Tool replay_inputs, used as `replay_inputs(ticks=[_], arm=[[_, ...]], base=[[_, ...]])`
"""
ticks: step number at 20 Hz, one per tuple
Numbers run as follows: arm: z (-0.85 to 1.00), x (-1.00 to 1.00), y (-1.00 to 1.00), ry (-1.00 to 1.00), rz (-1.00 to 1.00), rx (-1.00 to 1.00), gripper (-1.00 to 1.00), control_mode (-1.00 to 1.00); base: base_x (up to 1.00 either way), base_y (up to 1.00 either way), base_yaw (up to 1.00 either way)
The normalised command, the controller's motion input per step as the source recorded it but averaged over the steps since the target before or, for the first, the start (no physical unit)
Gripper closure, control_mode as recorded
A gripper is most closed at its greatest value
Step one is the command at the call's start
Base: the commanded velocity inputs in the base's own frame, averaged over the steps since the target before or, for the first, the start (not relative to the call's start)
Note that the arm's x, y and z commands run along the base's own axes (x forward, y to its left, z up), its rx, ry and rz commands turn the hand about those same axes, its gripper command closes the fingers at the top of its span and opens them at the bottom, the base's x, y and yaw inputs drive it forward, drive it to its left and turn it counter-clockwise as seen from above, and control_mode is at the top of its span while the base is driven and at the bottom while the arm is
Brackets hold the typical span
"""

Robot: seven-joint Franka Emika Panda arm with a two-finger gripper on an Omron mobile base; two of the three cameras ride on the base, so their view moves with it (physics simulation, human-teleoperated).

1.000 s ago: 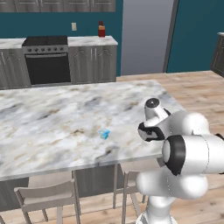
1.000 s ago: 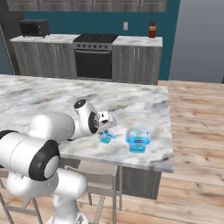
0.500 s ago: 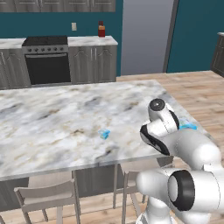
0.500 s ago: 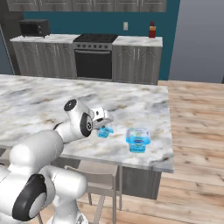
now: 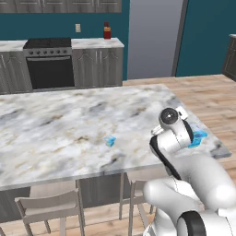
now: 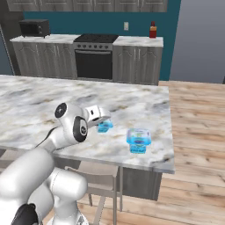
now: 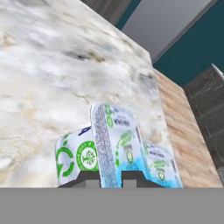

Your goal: Stack the yogurt containers by placing the smaller containers on top of the larger containers.

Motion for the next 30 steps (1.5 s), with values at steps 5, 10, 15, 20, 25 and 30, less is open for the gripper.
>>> replay_inputs(ticks=[5,10,15,20,25,30], arm=[[0.26,-0.03,0.0,-0.04,0.0,-0.05,1.0,-1.0],[0.28,-0.01,0.0,0.0,0.0,-0.06,1.0,-1.0],[0.24,-0.1,0.0,0.0,0.0,-0.09,1.0,-1.0],[0.25,-0.22,0.0,0.0,0.0,-0.11,1.0,-1.0],[0.21,-0.22,-0.01,0.0,0.0,-0.1,1.0,-1.0],[0.19,-0.12,-0.15,0.0,0.0,-0.06,1.0,-1.0]], base=[[0.0,0.0,0.0],[0.0,0.0,0.0],[0.0,0.0,0.0],[0.0,0.0,0.0],[0.0,0.0,0.0],[0.0,0.0,0.0]])
